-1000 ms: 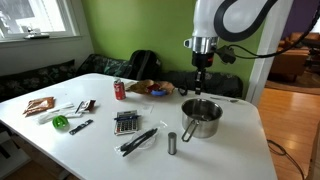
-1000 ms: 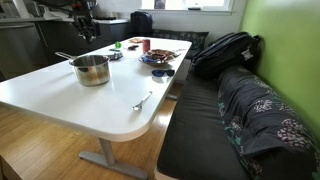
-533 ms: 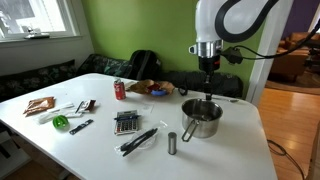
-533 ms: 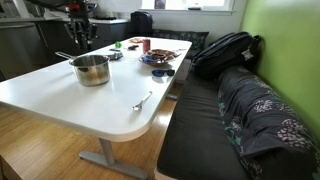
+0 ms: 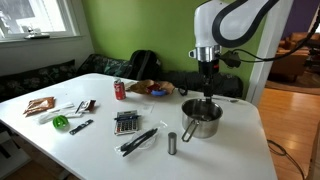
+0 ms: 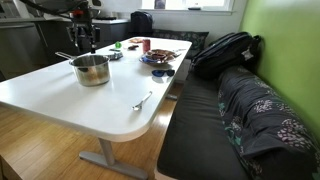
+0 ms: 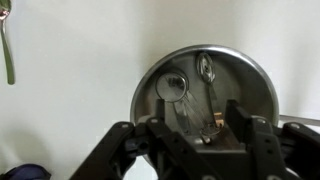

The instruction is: Move the spoons from the pot to the table

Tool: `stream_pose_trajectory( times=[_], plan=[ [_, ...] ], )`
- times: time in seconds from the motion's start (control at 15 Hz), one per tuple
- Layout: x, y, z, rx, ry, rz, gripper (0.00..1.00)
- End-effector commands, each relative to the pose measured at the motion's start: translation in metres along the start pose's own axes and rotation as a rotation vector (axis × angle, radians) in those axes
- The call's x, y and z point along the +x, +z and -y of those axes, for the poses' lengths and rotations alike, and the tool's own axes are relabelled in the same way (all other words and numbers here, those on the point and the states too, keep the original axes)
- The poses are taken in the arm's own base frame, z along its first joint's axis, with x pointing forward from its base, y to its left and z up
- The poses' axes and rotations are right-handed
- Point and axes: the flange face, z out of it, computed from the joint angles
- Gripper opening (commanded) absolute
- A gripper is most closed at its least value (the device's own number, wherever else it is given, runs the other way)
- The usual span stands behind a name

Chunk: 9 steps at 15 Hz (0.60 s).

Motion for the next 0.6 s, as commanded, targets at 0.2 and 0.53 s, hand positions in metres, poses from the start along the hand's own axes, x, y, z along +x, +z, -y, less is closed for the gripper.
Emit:
stream_pose_trajectory(
  times=[0.2, 0.53],
  plan=[
    [0.0, -0.001, 0.0, 0.0, 0.0, 0.001, 0.65],
    [0.025, 0.006, -0.012, -0.003, -0.102, -0.012, 1.0]
  ],
)
